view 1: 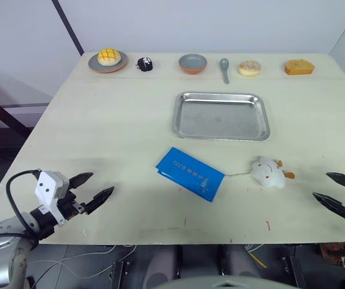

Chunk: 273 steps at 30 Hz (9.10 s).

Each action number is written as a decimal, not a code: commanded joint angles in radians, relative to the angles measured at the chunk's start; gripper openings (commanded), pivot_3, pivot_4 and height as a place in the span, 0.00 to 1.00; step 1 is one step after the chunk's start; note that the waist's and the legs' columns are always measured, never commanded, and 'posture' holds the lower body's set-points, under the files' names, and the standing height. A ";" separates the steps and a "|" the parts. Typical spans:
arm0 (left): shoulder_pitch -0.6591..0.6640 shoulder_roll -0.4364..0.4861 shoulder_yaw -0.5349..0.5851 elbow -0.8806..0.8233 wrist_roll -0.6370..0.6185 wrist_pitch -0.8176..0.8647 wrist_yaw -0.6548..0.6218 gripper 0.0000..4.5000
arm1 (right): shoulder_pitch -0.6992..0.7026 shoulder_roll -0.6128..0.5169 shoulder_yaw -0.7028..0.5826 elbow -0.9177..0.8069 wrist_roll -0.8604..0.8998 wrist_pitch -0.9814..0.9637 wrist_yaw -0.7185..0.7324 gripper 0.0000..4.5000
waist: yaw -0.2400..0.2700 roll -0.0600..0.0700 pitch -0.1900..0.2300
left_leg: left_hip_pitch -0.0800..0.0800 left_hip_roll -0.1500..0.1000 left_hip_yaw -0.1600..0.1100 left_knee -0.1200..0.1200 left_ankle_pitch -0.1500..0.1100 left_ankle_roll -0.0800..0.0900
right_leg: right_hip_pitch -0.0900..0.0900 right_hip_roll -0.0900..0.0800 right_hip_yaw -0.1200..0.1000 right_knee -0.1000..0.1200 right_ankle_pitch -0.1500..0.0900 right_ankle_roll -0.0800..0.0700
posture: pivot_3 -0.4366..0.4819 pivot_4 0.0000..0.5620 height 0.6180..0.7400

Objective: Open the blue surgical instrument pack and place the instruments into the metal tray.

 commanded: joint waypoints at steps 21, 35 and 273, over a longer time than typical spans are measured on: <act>-0.310 0.113 -0.090 0.279 0.017 -0.103 -0.240 1.00 | 0.041 0.030 0.057 -0.389 0.032 0.132 -0.171 0.99 | 0.001 0.000 0.000 | 0.000 -0.001 0.000 -0.001 0.000 0.000 | 0.000 0.000 0.000 -0.001 0.000 0.000 | 0.48 0.27 1.00; -0.771 0.063 -0.354 0.688 0.184 -0.281 -0.410 0.35 | -0.049 0.059 0.335 -0.611 -0.014 0.282 -0.331 0.34 | 0.001 -0.003 0.002 | 0.000 -0.004 -0.001 0.000 0.000 0.000 | -0.001 0.002 -0.002 0.001 0.000 0.000 | 0.48 0.27 1.00; -0.827 -0.340 -0.605 0.642 0.179 -0.460 -0.525 0.00 | -0.396 -0.077 0.344 -0.116 -0.148 0.212 -0.060 0.99 | 0.000 -0.003 0.013 | -0.005 -0.002 -0.005 0.007 0.000 0.000 | -0.002 0.004 -0.002 0.002 0.000 0.001 | 0.48 0.27 1.00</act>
